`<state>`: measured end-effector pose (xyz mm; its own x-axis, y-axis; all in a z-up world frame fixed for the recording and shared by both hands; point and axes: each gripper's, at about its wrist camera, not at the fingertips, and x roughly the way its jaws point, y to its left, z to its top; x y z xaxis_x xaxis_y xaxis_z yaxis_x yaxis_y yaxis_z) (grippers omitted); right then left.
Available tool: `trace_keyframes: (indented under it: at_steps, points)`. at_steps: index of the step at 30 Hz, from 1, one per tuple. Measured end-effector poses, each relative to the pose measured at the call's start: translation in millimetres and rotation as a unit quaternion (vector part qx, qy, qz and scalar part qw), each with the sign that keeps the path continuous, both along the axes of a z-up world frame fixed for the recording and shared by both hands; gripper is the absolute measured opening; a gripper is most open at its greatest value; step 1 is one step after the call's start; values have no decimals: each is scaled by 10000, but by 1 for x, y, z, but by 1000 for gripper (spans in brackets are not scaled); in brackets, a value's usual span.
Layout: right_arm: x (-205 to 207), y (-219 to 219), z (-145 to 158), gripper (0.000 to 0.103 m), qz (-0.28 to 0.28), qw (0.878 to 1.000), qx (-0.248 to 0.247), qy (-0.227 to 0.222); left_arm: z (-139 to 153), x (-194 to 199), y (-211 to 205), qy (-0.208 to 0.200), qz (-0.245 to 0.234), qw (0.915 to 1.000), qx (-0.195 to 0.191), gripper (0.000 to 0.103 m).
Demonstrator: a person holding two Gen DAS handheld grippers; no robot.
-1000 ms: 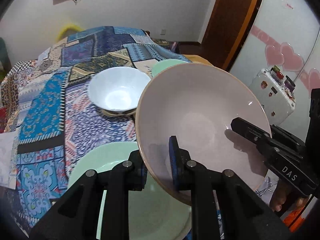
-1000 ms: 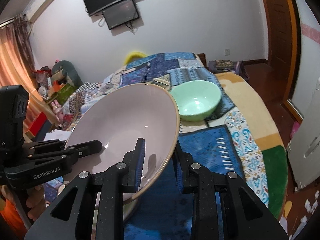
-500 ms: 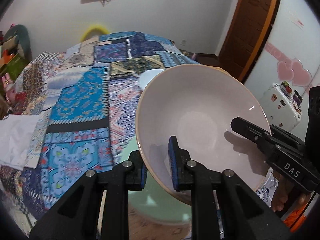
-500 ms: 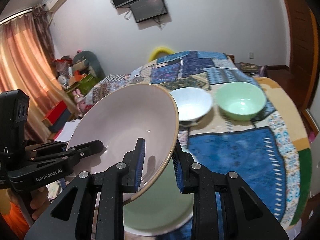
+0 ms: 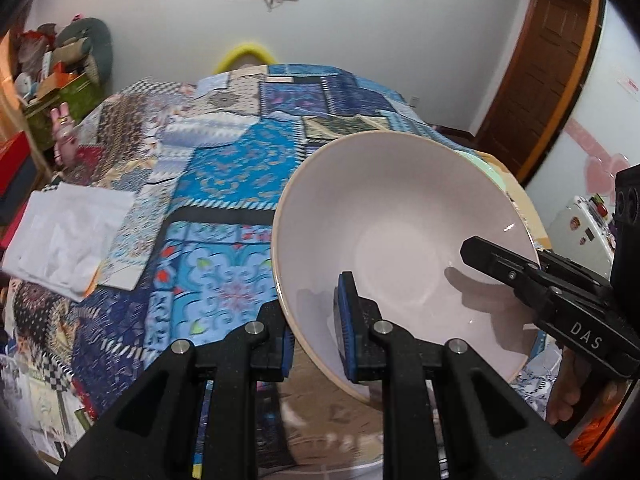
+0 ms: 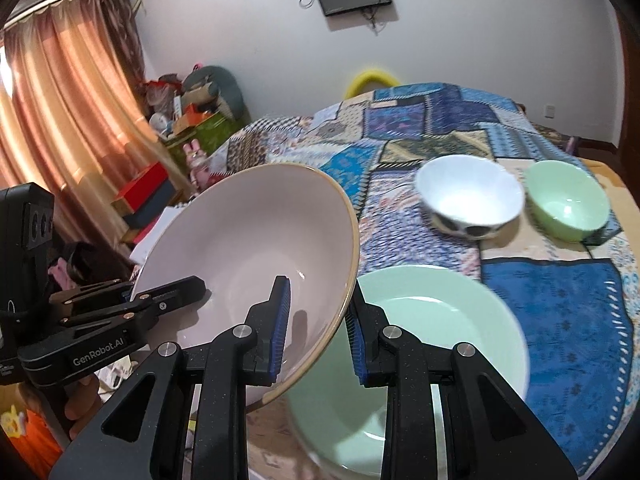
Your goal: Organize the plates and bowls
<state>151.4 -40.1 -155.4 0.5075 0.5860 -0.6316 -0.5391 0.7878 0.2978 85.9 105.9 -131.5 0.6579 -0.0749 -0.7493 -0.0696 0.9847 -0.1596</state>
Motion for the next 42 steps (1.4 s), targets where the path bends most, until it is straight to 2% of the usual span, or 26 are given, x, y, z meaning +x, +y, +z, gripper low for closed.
trace_keyframes:
  at_steps: [11, 19, 29, 32, 38, 42]
  points:
    - [-6, 45, -26, 25, 384, 9983, -253, 357, -29, -18, 51, 235, 417, 9989, -18, 19]
    - [-10, 67, -43, 25, 538, 9955, -523, 580, -59, -23, 75, 488, 626, 9966, -228, 19]
    - [-7, 85, -65, 25, 689, 9902, -793, 919, -88, -23, 92, 720, 754, 9937, -409, 19]
    - [-7, 88, -66, 25, 710, 9897, -869, 886, -96, -22, 97, 786, 799, 9922, -538, 19]
    - [-6, 88, -65, 27, 723, 9893, -892, 905, -101, -22, 96, 752, 764, 9932, -459, 19]
    - [-6, 89, -65, 27, 750, 9890, -907, 897, -104, -23, 99, 758, 800, 9922, -586, 19]
